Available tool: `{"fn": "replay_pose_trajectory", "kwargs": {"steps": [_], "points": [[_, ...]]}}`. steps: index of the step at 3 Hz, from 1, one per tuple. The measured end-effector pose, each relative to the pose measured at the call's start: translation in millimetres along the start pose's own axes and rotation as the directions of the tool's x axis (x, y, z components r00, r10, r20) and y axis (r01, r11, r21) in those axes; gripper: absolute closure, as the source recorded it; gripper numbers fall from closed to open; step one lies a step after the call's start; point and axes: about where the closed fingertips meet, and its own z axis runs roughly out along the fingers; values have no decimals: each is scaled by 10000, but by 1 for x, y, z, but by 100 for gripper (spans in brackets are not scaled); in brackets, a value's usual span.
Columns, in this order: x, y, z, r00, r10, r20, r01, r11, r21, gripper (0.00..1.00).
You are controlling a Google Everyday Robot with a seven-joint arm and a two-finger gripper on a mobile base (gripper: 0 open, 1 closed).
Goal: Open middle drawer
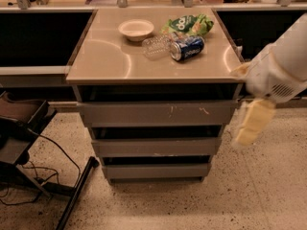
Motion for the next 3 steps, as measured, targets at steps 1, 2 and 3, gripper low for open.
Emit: {"fn": "replay_pose_trajectory", "kwargs": {"steps": [1, 2, 3], "points": [[-23, 19, 96, 9787, 278, 2036, 11, 9901, -1404, 0], [-50, 42, 173, 9358, 941, 3398, -46, 9669, -2550, 0], [-61, 60, 236, 8987, 1868, 3967, -446, 9389, -3413, 0]]}}
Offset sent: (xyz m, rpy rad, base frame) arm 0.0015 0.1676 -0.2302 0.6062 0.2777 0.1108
